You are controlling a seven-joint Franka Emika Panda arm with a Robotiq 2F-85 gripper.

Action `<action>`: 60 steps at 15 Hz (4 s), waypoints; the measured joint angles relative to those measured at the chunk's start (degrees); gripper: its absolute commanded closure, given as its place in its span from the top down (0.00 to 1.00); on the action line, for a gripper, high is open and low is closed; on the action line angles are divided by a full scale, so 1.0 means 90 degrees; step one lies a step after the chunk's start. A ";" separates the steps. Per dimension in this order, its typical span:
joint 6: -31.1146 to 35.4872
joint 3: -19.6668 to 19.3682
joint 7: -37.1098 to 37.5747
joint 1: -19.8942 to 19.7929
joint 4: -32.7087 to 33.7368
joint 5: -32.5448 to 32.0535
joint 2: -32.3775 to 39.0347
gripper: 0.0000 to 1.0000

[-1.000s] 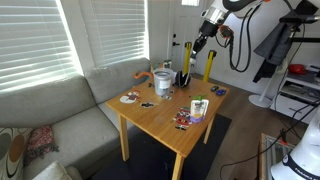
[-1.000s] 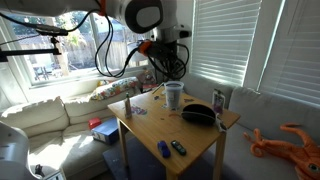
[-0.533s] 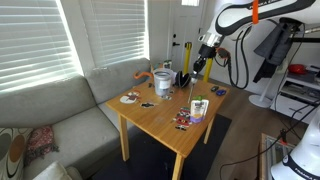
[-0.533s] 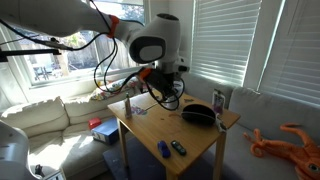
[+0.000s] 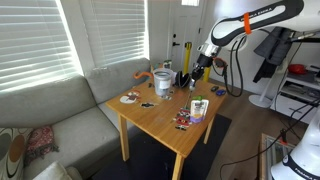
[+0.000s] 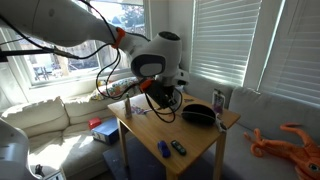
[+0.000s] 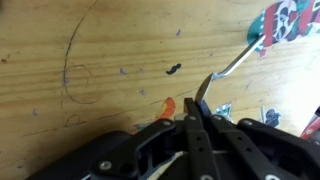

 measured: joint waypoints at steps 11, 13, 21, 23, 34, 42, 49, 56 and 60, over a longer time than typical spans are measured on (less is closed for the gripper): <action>0.0207 -0.0017 -0.0049 -0.0039 -0.0277 0.1002 0.0169 0.01; 0.0207 -0.0031 -0.0042 -0.0063 -0.0308 0.1100 0.0235 0.01; 0.0336 -0.0032 0.0238 -0.0133 -0.0365 0.1204 0.0575 0.34; 0.0424 -0.0025 0.0264 -0.0135 -0.0381 0.1256 0.0706 0.46; 0.0458 0.0113 0.0490 -0.0126 0.0035 0.0958 0.0242 1.00; 0.0183 0.0326 0.1440 -0.0056 0.1018 -0.0282 -0.0161 1.00; 0.0134 0.0767 0.2691 0.0143 0.1639 -0.0791 0.0389 1.00; -0.0131 0.1047 0.2174 0.0462 0.2327 -0.0838 0.0968 0.68; -0.0366 0.1148 0.1901 0.0554 0.2790 -0.1118 0.1353 0.65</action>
